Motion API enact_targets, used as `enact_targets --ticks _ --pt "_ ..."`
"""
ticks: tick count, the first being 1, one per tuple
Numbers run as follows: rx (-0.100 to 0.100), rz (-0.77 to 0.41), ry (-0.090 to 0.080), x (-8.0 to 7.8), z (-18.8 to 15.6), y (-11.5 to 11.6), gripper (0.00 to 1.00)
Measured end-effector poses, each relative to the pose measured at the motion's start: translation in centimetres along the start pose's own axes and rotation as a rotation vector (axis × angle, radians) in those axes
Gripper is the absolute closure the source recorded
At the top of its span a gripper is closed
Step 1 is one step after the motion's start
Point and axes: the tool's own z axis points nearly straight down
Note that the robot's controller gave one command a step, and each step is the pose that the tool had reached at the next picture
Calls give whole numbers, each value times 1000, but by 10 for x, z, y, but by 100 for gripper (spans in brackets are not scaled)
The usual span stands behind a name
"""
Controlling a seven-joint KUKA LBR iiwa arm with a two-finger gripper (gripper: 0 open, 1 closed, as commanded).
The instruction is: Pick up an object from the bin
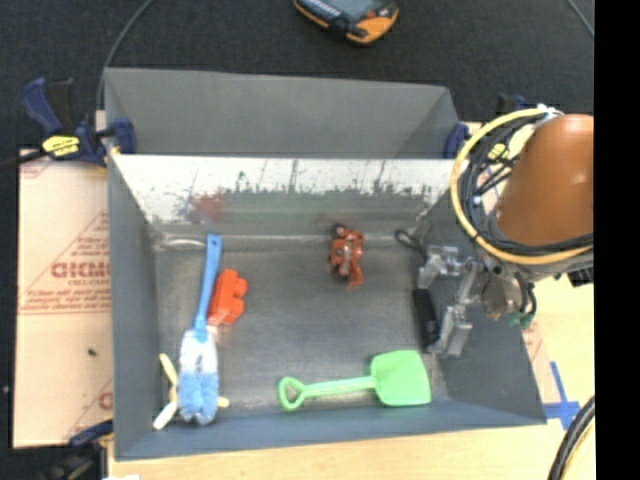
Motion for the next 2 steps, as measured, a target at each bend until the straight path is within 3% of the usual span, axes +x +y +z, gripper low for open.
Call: enact_targets --ticks 1,2 --pt "1 -52 -20 -10 89 41 0" --pt "2 -27 -20 -35 51 59 0"
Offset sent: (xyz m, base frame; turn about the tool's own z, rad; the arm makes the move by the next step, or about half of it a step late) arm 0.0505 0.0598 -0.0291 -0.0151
